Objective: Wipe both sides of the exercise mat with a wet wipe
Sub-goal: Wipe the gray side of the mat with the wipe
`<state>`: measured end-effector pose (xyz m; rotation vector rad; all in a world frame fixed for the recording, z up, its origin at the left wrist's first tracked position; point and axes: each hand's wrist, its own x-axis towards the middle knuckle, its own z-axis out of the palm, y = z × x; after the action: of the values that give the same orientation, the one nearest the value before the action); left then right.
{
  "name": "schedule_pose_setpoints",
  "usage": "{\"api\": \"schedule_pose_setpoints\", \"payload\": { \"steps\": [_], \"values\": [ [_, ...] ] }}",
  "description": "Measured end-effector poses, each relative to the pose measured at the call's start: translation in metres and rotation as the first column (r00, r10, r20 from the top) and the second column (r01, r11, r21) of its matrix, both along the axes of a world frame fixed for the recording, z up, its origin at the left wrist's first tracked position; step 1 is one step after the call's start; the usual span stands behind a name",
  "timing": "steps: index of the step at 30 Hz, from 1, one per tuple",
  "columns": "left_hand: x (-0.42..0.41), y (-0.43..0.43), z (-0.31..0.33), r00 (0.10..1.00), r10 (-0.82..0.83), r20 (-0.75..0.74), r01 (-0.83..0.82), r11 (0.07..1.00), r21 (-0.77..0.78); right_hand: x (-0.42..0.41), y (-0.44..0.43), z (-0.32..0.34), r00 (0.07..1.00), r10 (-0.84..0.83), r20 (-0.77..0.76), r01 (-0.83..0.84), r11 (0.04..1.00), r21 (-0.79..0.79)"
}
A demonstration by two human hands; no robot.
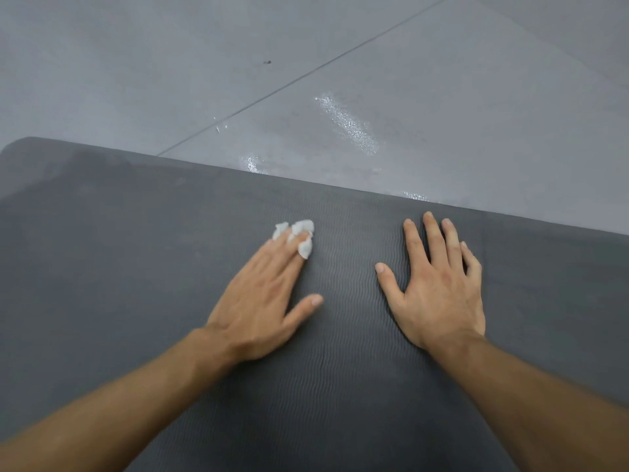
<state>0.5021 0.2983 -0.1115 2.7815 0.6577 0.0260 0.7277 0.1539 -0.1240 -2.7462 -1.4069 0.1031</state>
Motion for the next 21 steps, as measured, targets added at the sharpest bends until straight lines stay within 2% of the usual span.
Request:
{"api": "schedule_pose_setpoints", "payload": {
  "steps": [2,4,8,12,15,19,21],
  "values": [
    [-0.007,-0.015,0.002,0.997,-0.069,-0.028,0.069,0.998,0.002,0.000,0.000,0.000,1.000,-0.001,0.004,0.001,1.000,-0.003],
    [-0.015,-0.013,0.001,0.998,-0.059,-0.032,0.059,0.998,0.008,0.000,0.000,0.000,1.000,0.001,0.003,-0.001,1.000,-0.012],
    [-0.029,0.027,-0.004,0.975,0.220,-0.002,-0.220,0.975,0.004,0.001,0.000,0.001,1.000,0.007,0.004,-0.007,1.000,-0.014],
    [-0.041,0.074,-0.004,0.922,0.382,0.053,-0.386,0.919,0.081,0.001,0.000,0.001,1.000,0.006,-0.001,-0.006,1.000,-0.023],
    [-0.038,0.083,-0.007,0.857,0.509,0.082,-0.511,0.859,0.003,0.001,0.000,0.001,1.000,0.006,-0.002,-0.006,1.000,-0.026],
    [-0.017,0.048,-0.012,0.875,0.478,0.071,-0.477,0.878,-0.039,0.001,0.000,0.002,1.000,0.005,-0.008,-0.005,1.000,-0.024],
    [-0.008,0.024,-0.006,0.910,0.411,0.055,-0.408,0.911,-0.051,0.001,0.000,0.002,1.000,0.007,-0.012,-0.007,1.000,-0.028]
  ]
}}
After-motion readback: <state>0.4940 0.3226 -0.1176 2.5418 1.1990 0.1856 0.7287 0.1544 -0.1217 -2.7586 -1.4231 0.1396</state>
